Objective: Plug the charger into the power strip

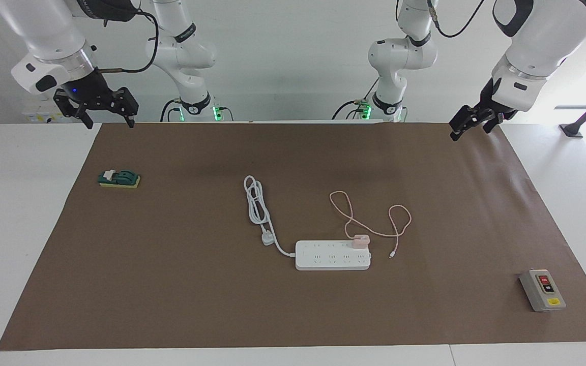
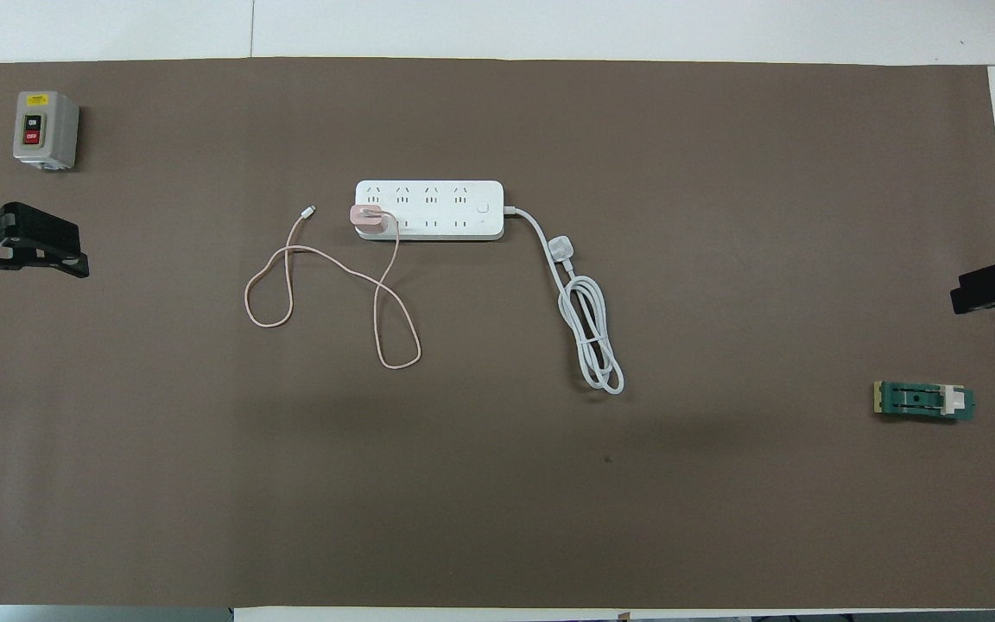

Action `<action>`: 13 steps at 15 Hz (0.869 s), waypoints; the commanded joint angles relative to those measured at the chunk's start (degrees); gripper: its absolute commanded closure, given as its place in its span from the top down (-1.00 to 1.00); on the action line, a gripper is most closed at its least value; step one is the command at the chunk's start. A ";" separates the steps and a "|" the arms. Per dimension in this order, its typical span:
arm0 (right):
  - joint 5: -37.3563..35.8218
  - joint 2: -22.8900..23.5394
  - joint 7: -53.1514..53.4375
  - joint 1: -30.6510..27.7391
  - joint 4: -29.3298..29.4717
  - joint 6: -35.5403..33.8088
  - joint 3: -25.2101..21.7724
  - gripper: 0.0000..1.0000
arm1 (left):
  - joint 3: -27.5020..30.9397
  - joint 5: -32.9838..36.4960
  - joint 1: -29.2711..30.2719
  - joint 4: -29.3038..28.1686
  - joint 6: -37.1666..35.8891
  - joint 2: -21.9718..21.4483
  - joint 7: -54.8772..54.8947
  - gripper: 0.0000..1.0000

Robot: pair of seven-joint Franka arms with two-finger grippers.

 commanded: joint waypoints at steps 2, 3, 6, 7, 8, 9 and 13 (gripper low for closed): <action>-0.97 -0.41 0.05 -0.76 0.11 -1.03 0.76 1.00 | -0.79 -1.78 1.82 -1.61 2.11 -1.11 8.75 1.00; -0.97 -0.41 0.05 -0.76 0.11 -1.03 0.76 1.00 | -0.79 -1.78 1.82 -1.69 3.25 -1.11 9.54 1.00; -0.97 -0.41 0.05 -0.76 0.11 -1.03 0.76 1.00 | -0.62 -1.43 1.82 -1.70 4.67 -0.31 10.16 1.00; -0.97 -0.41 0.05 -0.76 0.11 -1.03 0.76 1.00 | -0.62 -1.43 1.82 -1.52 4.93 -0.31 9.99 1.00; -0.97 -0.41 0.05 -0.76 0.11 -1.03 0.76 1.00 | -0.62 -1.34 1.82 -1.52 5.11 -0.31 9.64 1.00; -0.97 -0.41 0.05 -0.76 0.11 -1.03 0.76 1.00 | -0.62 -1.34 1.73 -1.61 5.02 -0.31 9.46 1.00; -0.97 -0.41 0.05 -0.76 0.11 -1.03 0.76 1.00 | -0.62 -0.99 1.46 -1.87 4.32 -0.67 6.74 1.00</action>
